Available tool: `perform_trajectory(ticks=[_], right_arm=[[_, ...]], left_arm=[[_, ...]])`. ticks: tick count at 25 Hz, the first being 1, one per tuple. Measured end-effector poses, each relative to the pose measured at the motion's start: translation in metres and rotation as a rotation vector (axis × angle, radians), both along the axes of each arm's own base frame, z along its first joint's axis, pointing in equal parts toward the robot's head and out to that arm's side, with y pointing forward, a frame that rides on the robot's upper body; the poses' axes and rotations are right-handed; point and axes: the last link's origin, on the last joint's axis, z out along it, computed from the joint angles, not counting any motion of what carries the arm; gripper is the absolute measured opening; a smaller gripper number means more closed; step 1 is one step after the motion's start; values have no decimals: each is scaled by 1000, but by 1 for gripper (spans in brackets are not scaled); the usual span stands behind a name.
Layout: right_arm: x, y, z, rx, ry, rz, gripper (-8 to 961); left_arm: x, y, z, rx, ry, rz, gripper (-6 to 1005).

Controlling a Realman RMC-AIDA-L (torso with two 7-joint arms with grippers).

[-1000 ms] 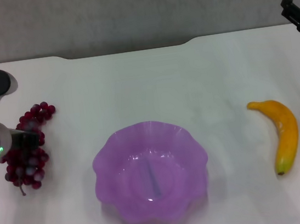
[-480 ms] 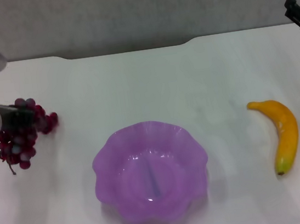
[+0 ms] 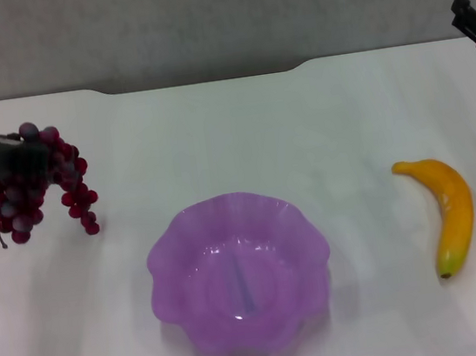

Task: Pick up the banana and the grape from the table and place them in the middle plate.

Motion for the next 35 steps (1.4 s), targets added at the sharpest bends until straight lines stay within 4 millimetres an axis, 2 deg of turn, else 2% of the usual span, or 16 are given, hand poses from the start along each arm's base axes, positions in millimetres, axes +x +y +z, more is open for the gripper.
perform_trajectory(ticks=[8, 15, 20, 26, 31, 35], right_arm=[[1, 0, 0, 3, 2, -3, 889], [2, 0, 1, 4, 3, -9, 889], [4, -2, 1, 4, 2, -16, 888], [8, -4, 2, 8, -8, -27, 888], [9, -3, 2, 6, -12, -35, 887], [7, -1, 2, 6, -12, -31, 886]], left_arm=[[18, -10, 14, 26, 12, -45, 219], [45, -30, 24, 24, 23, -104, 218], [66, -54, 11, -75, 3, -165, 217], [78, -67, -9, -214, -24, -225, 218], [95, -80, -36, -352, 12, -317, 218], [100, -86, -51, -410, 35, -349, 217]])
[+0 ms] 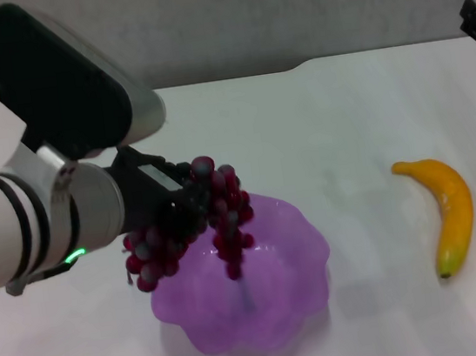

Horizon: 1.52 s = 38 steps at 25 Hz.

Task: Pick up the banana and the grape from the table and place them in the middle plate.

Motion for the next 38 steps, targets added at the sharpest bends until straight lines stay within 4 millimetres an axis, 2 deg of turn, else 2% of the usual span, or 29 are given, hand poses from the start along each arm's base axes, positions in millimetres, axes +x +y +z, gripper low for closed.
perform_trajectory(ticks=[5, 10, 15, 26, 32, 38], right_arm=[[-1, 1, -1, -2, 0, 3, 885], [-2, 1, 0, -1, -1, 5, 885], [-2, 2, -1, -2, -2, 6, 884], [-3, 2, 0, -1, -2, 7, 882], [-4, 3, 0, 1, -2, 11, 882], [-5, 3, 0, 0, -2, 11, 882]], left_arm=[[-8, 3, -8, -10, -14, 18, 217], [-22, 13, -28, -53, -2, 35, 216], [-29, 13, -41, -85, 20, 35, 216], [-33, 20, -69, -152, 68, 39, 216], [-36, 31, -83, -158, 76, 32, 214], [-33, 30, -89, -165, 73, 10, 214]])
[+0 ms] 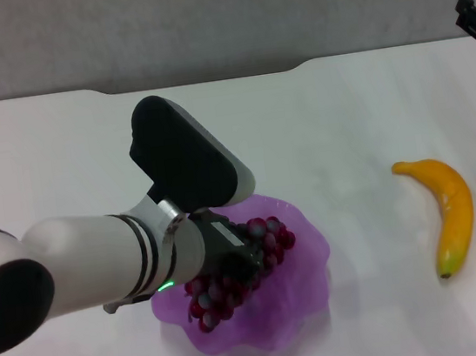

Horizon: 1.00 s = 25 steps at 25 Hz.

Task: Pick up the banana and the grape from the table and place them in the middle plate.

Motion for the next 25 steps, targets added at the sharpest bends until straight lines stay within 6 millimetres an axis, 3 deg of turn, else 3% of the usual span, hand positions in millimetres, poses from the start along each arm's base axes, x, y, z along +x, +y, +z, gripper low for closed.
perform_trajectory(ticks=[13, 19, 21, 25], right_arm=[[-2, 1, 0, -1, 1, 4, 881], [-2, 1, -1, -2, 1, 3, 881], [-2, 1, -1, -3, 1, 3, 881], [-1, 1, -2, -9, -2, 0, 880]], left_arm=[[2, 5, -5, 5, -13, 17, 327], [7, 10, -1, 41, -48, 3, 568], [9, 13, 4, 62, -67, -4, 768], [10, 22, 20, 141, -127, -18, 851]])
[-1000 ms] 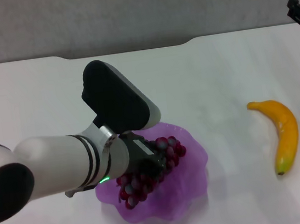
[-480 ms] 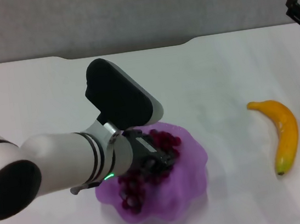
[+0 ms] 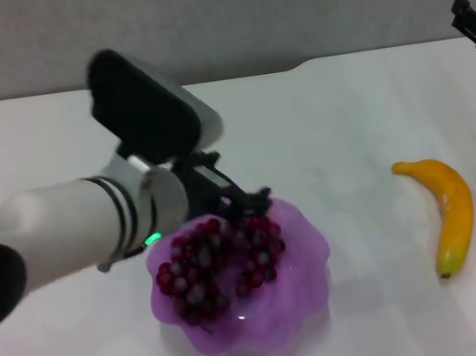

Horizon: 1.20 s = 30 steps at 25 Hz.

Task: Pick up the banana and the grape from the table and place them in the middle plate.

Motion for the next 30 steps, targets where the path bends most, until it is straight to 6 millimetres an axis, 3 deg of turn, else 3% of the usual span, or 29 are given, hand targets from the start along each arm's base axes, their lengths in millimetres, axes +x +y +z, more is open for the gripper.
perform_trajectory(ticks=[2, 13, 17, 20, 24, 30], right_arm=[[1, 0, 0, 0, 4, -6, 880], [1, 0, 1, 2, 8, -8, 880], [1, 0, 1, 1, 7, -7, 880], [2, 1, 0, -2, 5, -13, 879], [3, 0, -1, -5, 6, -22, 879], [3, 1, 0, -4, 6, -20, 878]], left_arm=[[0, 5, 9, 50, -44, -9, 893], [1, 30, 58, 316, -302, -42, 884], [-13, 40, 76, 417, -401, -19, 882], [-27, 35, 89, 543, -418, -85, 882], [-38, 32, 92, 645, -387, -160, 881], [-56, 42, 98, 707, -475, -101, 881]])
